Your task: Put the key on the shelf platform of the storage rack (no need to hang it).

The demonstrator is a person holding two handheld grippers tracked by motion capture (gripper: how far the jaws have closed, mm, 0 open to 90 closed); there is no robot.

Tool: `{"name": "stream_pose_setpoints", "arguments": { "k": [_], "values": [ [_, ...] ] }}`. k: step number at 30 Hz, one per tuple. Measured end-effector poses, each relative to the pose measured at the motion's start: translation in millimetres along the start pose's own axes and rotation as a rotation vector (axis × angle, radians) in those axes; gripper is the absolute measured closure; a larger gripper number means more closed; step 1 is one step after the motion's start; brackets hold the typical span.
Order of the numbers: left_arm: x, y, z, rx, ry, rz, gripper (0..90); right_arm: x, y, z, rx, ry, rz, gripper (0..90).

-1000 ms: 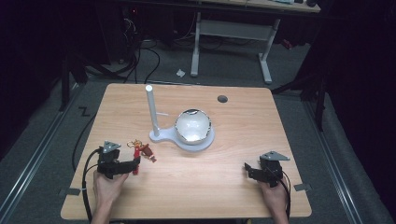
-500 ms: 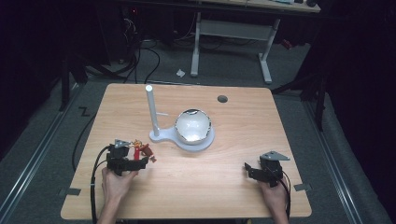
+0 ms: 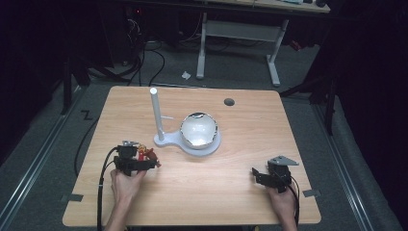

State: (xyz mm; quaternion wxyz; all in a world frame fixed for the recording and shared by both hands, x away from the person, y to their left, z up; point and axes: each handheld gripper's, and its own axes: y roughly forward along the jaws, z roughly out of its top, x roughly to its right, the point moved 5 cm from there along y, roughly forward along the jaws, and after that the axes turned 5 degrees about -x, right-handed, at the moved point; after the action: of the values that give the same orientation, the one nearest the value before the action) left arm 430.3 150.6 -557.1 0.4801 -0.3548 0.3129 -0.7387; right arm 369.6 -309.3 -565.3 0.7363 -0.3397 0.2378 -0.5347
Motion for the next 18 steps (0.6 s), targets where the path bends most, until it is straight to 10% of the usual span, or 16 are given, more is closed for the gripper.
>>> {"name": "stream_pose_setpoints", "arguments": {
  "k": [18],
  "values": [
    [7.2, 15.3, 10.5, -0.018, 0.017, 0.080, 3.6, -0.1, -0.1, -0.1, -0.001, 0.000, 0.001, 26.9]
  ]
}}
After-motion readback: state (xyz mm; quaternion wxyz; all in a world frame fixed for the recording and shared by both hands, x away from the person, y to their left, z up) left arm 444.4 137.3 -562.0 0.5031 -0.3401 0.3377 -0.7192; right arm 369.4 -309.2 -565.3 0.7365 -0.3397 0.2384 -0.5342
